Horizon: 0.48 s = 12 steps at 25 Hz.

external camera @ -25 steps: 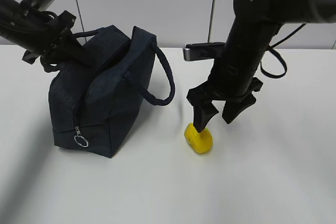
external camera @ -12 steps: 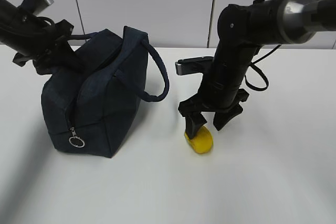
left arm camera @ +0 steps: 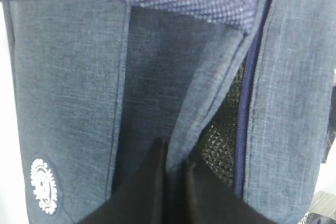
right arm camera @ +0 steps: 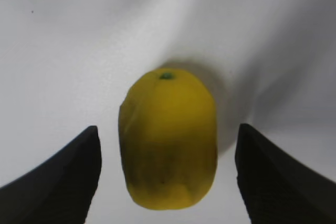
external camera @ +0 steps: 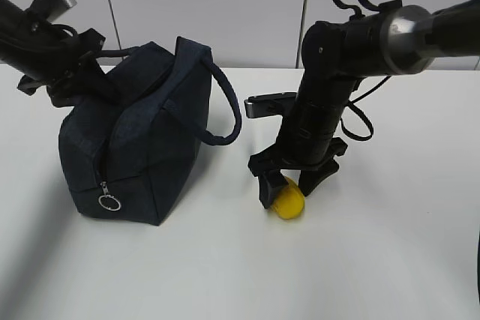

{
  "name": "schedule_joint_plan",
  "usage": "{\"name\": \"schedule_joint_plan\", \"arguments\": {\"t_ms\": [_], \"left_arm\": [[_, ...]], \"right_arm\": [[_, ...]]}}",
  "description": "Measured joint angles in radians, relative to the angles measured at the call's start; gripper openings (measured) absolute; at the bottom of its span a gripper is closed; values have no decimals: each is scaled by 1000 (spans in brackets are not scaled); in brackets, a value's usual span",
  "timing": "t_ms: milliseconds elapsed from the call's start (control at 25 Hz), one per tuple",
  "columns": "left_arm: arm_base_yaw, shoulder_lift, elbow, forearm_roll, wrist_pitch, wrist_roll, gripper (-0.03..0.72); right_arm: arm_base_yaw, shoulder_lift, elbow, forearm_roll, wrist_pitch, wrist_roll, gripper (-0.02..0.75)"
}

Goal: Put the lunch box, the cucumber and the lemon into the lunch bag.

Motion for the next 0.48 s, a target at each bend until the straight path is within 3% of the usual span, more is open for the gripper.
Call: {"name": "schedule_joint_plan", "arguments": {"t_ms": [480], "left_arm": [[0,0,0,0,-4,-2,8]], "right_arm": [[0,30,-2,3,14,0,590]]}}
